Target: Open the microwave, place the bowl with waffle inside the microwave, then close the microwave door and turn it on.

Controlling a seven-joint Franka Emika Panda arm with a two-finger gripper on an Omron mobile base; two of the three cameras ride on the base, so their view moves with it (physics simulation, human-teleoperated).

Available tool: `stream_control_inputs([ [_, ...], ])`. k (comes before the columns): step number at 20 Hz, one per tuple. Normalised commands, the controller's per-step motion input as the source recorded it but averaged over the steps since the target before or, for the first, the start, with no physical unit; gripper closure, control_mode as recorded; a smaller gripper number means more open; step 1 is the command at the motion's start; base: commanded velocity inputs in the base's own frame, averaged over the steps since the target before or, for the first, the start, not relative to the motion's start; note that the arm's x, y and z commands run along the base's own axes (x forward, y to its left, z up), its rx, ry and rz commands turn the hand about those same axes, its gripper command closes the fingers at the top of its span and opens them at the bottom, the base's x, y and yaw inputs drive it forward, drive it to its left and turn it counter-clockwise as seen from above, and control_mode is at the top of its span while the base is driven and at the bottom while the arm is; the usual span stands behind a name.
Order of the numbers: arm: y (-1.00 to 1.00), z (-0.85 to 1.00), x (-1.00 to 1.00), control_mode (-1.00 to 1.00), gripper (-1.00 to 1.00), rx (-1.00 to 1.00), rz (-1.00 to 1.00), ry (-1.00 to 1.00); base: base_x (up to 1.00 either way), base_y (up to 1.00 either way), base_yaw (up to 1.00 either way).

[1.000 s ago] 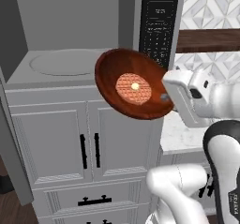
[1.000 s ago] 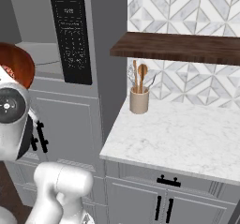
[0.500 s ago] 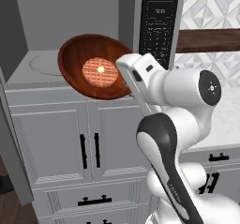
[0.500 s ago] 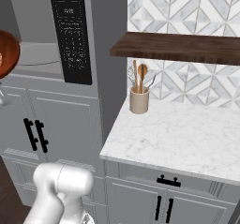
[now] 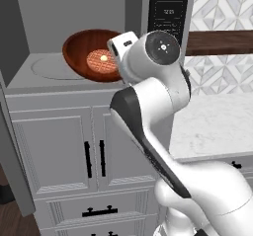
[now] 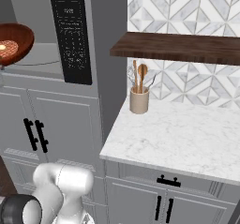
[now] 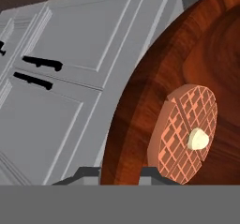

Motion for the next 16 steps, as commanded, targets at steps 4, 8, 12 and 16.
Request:
stream_control_inputs([
  [4, 0.06, -0.09, 0.75, -1.0, 1.0, 0.0, -0.12, 0.13, 0.0, 0.0, 0.0],
  [8, 0.0, -0.07, 0.76, -1.0, 1.0, 0.0, -0.08, 0.15, 0.0, 0.0, 0.0],
  [12, 0.17, -0.19, 0.75, -1.0, 1.0, 0.0, -0.02, 0.03, 0.0, 0.0, 0.0],
  [16, 0.16, -0.3, 0.82, -1.0, 1.0, 0.0, 0.0, 0.0, 0.0, 0.0, 0.0],
])
